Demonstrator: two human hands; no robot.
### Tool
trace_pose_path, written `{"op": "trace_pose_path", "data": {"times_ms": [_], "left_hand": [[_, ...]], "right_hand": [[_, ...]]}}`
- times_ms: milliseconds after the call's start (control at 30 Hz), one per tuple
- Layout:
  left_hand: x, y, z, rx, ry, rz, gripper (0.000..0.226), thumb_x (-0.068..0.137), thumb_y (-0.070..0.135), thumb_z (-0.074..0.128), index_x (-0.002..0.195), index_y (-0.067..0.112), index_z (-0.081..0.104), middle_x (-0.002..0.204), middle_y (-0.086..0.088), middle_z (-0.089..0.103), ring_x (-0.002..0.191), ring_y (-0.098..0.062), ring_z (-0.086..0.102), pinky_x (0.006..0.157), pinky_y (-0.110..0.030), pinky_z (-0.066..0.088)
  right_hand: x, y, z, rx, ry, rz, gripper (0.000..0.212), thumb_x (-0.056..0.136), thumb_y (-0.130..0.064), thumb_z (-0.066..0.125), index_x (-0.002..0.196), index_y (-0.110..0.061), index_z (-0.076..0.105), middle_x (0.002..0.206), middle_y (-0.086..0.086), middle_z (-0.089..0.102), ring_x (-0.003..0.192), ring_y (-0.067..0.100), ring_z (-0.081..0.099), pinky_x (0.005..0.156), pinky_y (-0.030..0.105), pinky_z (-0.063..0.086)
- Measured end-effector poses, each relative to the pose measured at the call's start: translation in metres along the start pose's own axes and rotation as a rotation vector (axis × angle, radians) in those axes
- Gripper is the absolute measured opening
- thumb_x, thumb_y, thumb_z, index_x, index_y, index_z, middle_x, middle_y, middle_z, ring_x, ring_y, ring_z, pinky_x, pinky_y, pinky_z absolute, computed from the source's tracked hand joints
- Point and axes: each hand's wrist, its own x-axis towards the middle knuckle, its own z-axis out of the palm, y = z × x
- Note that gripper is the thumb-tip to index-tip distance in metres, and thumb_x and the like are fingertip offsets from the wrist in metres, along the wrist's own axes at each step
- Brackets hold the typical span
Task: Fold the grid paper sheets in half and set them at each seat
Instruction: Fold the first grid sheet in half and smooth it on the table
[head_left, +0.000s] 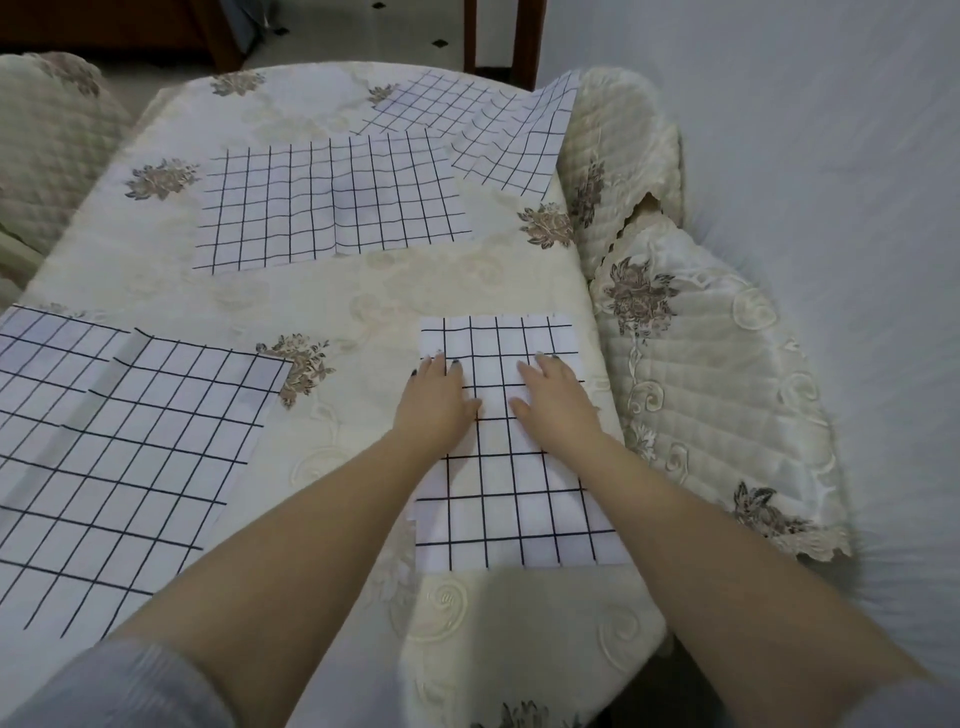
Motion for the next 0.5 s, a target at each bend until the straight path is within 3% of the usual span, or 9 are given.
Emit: {"op": "trace_pose_path", "data": {"times_ms": [233, 333, 500], "left_hand": [[0.036, 0.008, 0.011, 0.155, -0.243, 0.146, 0.057, 0.098, 0.03, 0.031, 0.151, 0.012, 0.021, 0.161, -0.012, 0.009, 0.148, -0.035, 0.001, 0.119, -0.046, 0.016], [0.041, 0.009, 0.012, 0.152, -0.29, 0.106, 0.064, 0.099, 0.031, 0.041, 0.153, 0.016, 0.012, 0.162, -0.01, 0.005, 0.148, -0.036, 0.001, 0.118, -0.049, 0.018], [0.037, 0.005, 0.0, 0.114, -0.307, 0.084, 0.077, 0.091, 0.042, 0.056, 0.153, 0.021, 0.015, 0.162, -0.01, 0.001, 0.149, -0.031, -0.001, 0.116, -0.049, 0.02]], "right_hand": [[0.042, -0.014, 0.007, -0.204, -0.167, -0.052, 0.058, 0.096, -0.038, 0.043, 0.15, -0.03, 0.021, 0.161, 0.005, 0.009, 0.147, 0.033, 0.004, 0.117, 0.051, 0.015], [0.045, -0.007, 0.003, -0.179, -0.252, 0.003, 0.069, 0.092, -0.053, 0.045, 0.151, -0.037, 0.012, 0.162, 0.002, 0.002, 0.148, 0.032, -0.001, 0.116, 0.057, 0.013], [0.035, 0.019, -0.006, -0.192, -0.252, 0.053, 0.082, 0.087, -0.059, 0.051, 0.152, -0.036, 0.006, 0.162, 0.006, -0.003, 0.148, 0.033, -0.001, 0.116, 0.054, 0.017]]}}
